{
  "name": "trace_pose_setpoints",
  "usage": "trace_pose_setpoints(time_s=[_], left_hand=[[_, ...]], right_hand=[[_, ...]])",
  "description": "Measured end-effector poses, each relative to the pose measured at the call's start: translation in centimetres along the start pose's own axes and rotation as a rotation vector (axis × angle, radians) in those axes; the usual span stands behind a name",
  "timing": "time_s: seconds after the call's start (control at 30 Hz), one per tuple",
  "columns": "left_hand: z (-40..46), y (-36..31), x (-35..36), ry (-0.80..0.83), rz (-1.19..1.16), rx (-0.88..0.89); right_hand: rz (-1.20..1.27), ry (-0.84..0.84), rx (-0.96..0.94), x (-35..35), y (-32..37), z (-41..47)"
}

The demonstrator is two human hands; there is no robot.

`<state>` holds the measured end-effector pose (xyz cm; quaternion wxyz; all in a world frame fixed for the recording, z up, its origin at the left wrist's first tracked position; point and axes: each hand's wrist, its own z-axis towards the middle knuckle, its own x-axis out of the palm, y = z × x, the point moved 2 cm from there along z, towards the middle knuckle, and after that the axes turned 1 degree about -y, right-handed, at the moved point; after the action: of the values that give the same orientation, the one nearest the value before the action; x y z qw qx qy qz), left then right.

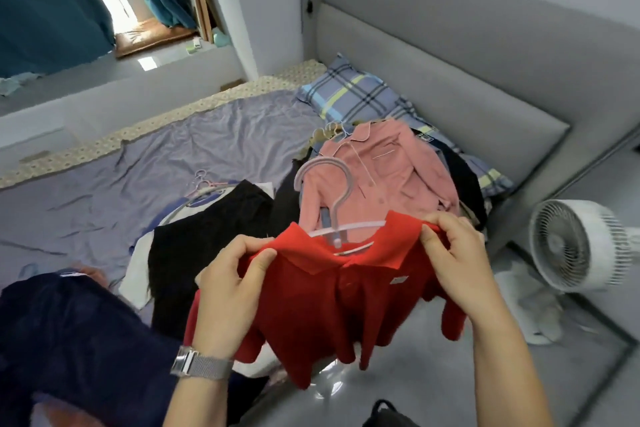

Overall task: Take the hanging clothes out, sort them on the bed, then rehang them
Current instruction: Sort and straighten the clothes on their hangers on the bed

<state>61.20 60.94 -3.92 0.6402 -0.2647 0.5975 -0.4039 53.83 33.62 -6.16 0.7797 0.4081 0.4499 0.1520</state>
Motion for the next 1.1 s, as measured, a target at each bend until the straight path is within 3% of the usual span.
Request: trace_pose_setpoints(time_s=[0.27,0.57,0.77,0.93,1.1], left_hand=[[3.7,-6.4,11.6,0.103,-0.169,0.047],[14.6,-4.8,16.2,0.243,-0.263,-0.007],[22.4,-7.1,20.1,0.376,-0.23,0.083],[26.1,-7.2,20.5,0.306,-0.231,0.111],[32.0,-7.8,19.6,0.081,-0.199,0.103]], right_hand=[[0.026,-0.049,0.105,-8.9,-8.1,5.2],[-0.015,-0.123,0.106,-7.2,-10.9,14.1],[-0.04,-0.244,0.151,-7.8,-11.8,20.2],[-0.031,-0.187,0.112,-6.1,-12.3,25.6],[0.053,-0.111,0.002,-4.1,-9.4,35.8]])
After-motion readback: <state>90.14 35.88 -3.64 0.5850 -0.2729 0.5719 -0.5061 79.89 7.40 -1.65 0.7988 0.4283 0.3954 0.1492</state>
